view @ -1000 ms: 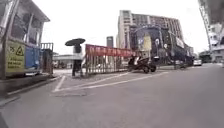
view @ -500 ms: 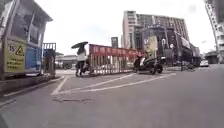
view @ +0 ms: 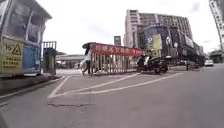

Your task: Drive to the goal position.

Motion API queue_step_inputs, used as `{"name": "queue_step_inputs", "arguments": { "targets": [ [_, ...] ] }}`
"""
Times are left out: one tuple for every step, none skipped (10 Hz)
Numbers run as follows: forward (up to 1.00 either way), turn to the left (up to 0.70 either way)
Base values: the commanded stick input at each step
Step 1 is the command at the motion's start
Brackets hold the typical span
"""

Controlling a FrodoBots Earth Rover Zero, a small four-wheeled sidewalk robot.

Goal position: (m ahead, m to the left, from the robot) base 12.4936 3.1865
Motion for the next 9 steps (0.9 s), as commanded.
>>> {"name": "queue_step_inputs", "arguments": {
  "targets": [
    [0.45,0.0],
    [0.45,0.0],
    [0.45,0.0],
    [0.45,0.0],
    [0.45,0.0],
    [0.45,0.0],
    [0.45,0.0],
    [0.45,0.0],
    [0.45,0.0]
  ]
}}
